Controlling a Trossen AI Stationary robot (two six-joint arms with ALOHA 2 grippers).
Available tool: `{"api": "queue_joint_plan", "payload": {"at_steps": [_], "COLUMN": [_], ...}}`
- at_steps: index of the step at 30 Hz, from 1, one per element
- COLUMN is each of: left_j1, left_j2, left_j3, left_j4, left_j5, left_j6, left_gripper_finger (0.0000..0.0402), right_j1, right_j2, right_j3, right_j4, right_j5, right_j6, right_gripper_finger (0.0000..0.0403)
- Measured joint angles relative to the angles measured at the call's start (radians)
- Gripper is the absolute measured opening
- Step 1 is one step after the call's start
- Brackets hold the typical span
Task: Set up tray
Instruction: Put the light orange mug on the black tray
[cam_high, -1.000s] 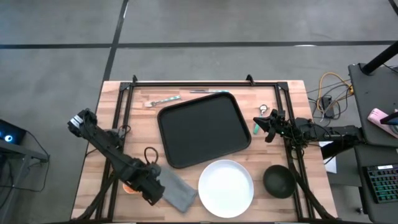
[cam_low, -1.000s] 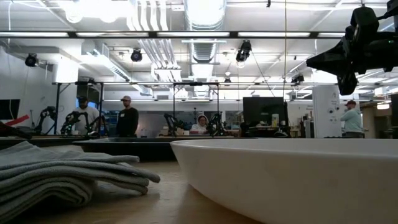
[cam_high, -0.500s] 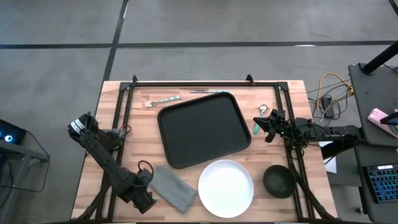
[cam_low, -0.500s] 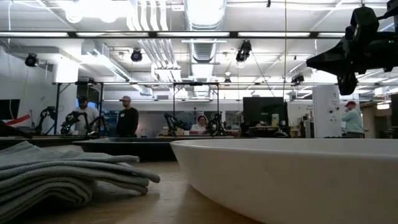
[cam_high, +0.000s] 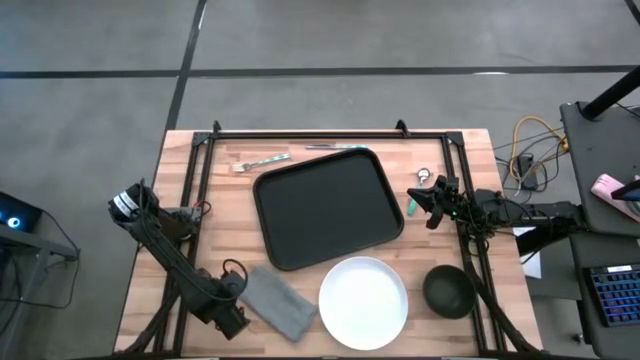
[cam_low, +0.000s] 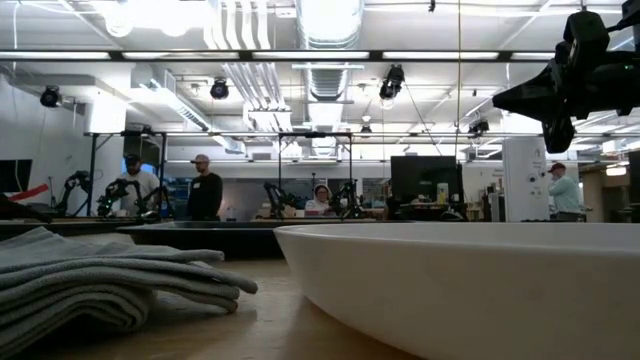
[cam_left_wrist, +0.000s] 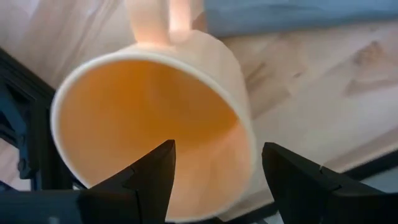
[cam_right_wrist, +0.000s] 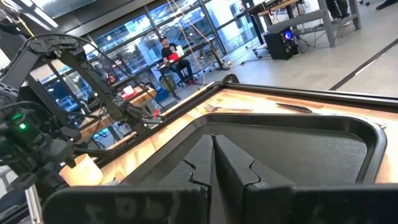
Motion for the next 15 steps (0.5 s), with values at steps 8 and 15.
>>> {"api": "queue_joint_plan", "payload": {"at_steps": [8,15], "left_j1": [0.000,0.000], "left_j2": [0.000,0.000], "left_j3": [-0.023,-0.018], "left_j4": [0.048,0.052], "left_j5": [0.000,0.001], "left_j6": [0.013,0.048], "left_gripper_finger": [0.0206,0.0148], "right_j1": [0.000,0.000], "right_j2": [0.000,0.000], "right_j3": [0.000,0.000], "right_j4": [0.000,0.000], "right_j5": [0.000,0.000], "right_j6": [0.000,0.000], "right_gripper_finger": [0.0008,0.0008]}}
